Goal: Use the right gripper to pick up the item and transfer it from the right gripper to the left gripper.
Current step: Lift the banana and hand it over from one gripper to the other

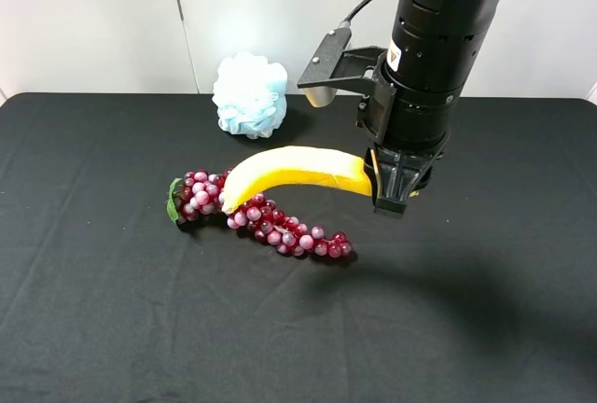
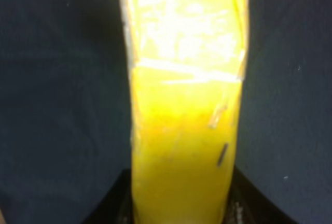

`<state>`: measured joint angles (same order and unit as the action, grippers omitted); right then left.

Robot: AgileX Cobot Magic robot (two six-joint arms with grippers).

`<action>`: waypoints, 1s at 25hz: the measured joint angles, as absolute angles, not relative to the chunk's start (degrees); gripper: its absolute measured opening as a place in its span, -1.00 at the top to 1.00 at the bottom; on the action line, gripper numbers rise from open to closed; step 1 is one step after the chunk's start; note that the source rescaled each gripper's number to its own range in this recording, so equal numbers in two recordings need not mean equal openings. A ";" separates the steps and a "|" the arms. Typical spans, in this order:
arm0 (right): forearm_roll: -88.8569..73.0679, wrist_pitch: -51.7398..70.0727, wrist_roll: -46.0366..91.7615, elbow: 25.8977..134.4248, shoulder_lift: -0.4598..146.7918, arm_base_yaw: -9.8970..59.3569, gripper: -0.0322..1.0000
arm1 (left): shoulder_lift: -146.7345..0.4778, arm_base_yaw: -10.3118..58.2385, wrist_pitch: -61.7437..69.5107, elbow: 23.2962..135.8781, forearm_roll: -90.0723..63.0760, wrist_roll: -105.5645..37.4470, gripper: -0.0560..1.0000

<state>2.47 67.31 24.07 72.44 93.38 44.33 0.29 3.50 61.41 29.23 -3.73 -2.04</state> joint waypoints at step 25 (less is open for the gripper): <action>0.00 68.61 24.31 77.20 93.38 44.33 0.92 | -45.70 20.85 48.31 41.57 -11.48 -23.74 -0.94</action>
